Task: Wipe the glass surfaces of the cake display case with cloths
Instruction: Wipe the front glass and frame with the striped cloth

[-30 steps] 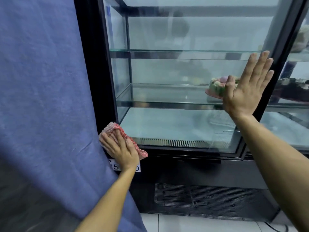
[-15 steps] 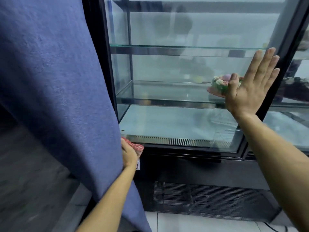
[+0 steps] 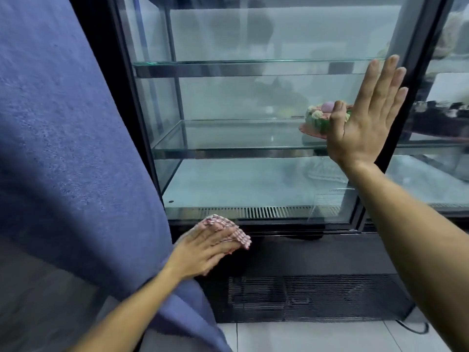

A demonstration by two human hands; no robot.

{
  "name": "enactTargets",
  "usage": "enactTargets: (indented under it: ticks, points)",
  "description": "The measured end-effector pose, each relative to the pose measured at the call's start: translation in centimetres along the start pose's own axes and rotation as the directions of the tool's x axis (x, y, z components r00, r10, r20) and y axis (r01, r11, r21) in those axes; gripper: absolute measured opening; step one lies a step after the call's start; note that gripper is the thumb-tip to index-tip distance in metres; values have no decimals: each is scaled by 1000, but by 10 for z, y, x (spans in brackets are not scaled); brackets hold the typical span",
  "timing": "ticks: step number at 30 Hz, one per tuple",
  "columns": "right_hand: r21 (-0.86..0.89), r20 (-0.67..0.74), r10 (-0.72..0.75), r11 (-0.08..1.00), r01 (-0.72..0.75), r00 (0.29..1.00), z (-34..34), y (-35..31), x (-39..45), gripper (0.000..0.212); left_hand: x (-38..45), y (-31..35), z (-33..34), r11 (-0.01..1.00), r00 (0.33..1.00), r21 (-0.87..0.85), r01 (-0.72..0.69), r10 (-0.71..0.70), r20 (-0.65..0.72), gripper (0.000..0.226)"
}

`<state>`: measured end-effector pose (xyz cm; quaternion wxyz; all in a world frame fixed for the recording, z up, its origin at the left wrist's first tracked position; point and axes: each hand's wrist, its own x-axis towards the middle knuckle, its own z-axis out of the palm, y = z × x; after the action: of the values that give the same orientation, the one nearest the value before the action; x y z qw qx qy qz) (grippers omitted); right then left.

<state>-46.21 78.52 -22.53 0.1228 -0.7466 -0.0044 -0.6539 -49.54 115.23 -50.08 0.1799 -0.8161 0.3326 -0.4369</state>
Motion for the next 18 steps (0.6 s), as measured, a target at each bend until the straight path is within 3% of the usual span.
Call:
enactTargets:
  ticks: [4,12,18]
  points:
    - [-30,-12,8,1000,-8,1000,1,0,2,72,-29,-48,-13,992,992,55,-109,106,63,65]
    - [-26,17,8,1000,-7,1000,0,-2,0,71,56,21,2,966,967,55,-254,255,-12,60]
    - [-14,42,8,1000,-8,999,-2,-3,4,72,52,7,-5,959,959,8,-283,283,-15,63]
